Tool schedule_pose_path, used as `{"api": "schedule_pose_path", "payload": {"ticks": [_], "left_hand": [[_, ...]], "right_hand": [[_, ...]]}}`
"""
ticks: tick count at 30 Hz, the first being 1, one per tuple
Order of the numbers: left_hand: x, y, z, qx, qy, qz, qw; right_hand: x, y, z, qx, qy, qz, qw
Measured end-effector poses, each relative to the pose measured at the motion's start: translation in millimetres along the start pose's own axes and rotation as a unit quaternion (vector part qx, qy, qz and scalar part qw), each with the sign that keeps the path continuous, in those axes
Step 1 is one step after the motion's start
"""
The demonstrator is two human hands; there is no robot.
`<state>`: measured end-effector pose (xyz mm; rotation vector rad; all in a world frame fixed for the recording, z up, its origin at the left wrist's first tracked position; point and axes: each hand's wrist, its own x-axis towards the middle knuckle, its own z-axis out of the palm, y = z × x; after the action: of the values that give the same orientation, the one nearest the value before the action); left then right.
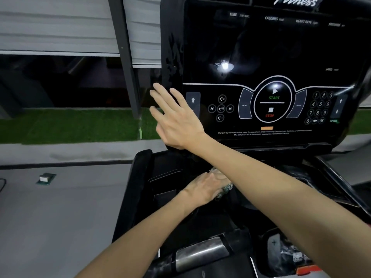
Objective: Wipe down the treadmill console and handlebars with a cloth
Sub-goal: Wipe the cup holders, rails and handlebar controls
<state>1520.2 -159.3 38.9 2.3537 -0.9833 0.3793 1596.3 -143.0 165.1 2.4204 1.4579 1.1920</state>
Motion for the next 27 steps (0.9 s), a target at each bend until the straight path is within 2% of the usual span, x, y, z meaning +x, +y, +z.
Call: {"api": "schedule_pose_path", "payload": {"ticks": [4, 8, 14, 18, 27], "left_hand": [[-12, -5, -3, -0.008, -0.005, -0.017, 1.000], [-43, -20, -4, -0.008, -0.051, -0.087, 0.995], [-64, -3, -13, 0.001, -0.049, -0.189, 0.981], [-91, 10, -10, 0.028, -0.050, -0.160, 0.985], [-144, -4, -21, -0.020, -0.057, -0.124, 0.990]], "right_hand": [[0, 0, -1, 0.004, -0.002, -0.001, 1.000], [0, 0, 0, 0.003, 0.002, 0.002, 1.000], [0, 0, -1, 0.003, -0.001, 0.001, 1.000], [0, -1, 0, 0.001, 0.000, 0.003, 1.000], [0, -3, -7, -0.038, -0.043, 0.000, 0.998]]}}
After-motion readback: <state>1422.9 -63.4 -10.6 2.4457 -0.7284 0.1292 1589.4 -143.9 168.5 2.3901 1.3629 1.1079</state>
